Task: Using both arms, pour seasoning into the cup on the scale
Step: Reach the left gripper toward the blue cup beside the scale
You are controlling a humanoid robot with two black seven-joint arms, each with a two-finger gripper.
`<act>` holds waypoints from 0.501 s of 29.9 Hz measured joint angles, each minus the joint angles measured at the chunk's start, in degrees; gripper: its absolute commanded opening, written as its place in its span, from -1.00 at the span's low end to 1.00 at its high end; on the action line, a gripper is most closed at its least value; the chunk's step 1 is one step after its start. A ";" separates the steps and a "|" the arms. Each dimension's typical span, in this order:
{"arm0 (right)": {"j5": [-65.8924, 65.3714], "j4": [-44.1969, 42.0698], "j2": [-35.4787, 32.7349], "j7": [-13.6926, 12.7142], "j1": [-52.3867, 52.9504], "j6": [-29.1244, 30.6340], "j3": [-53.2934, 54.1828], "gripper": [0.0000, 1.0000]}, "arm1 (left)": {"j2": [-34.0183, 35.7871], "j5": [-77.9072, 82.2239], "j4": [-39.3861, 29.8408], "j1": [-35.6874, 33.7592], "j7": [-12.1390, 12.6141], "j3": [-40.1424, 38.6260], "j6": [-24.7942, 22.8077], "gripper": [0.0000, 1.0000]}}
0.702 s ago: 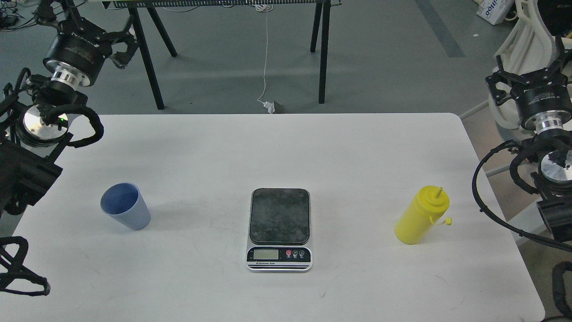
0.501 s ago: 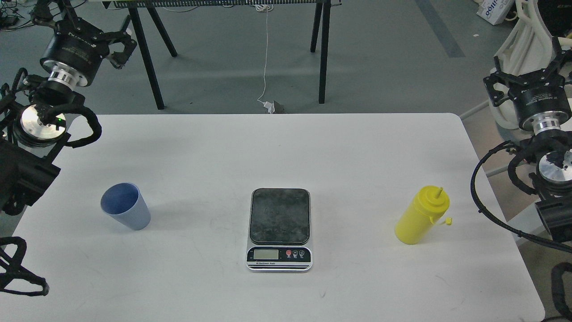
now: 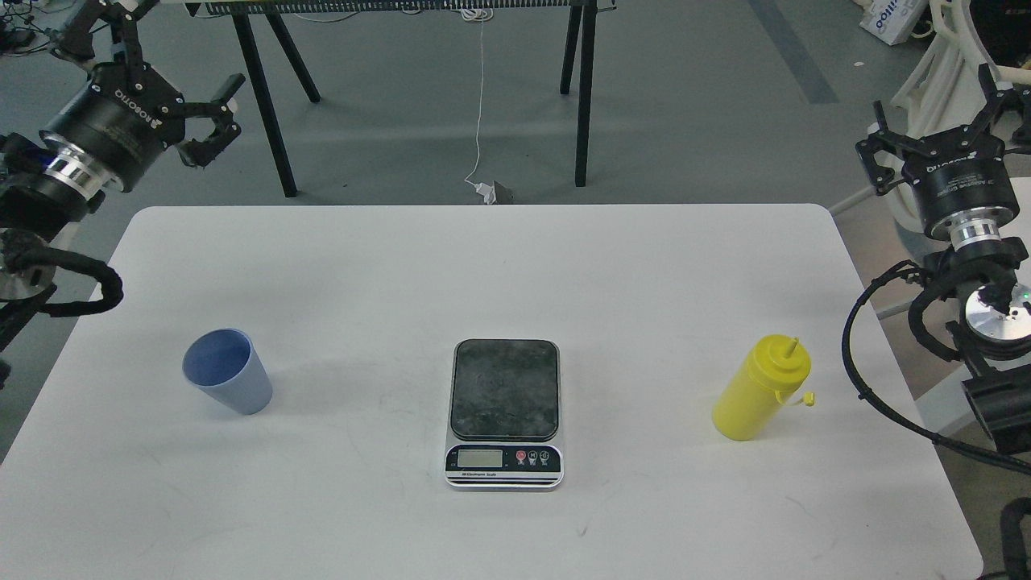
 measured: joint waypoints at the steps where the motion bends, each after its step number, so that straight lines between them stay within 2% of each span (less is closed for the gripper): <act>1: 0.00 0.49 -0.01 0.00 -0.50 0.00 0.25 0.99 | 1.76 4.73 -1.49 1.15 -0.62 -0.03 0.49 0.98; 7: 0.08 3.02 -0.07 0.00 -3.76 0.00 1.57 0.99 | 9.79 31.86 -5.63 5.22 -6.35 0.40 4.85 0.92; 11: 0.09 4.32 -0.54 0.00 -6.25 0.00 3.07 0.99 | 13.83 46.32 -9.79 9.77 -7.29 0.76 11.73 0.90; 15: 0.09 4.93 -1.29 0.01 -8.08 0.00 4.37 0.99 | 14.89 64.10 -10.82 12.69 -7.40 2.37 18.68 0.79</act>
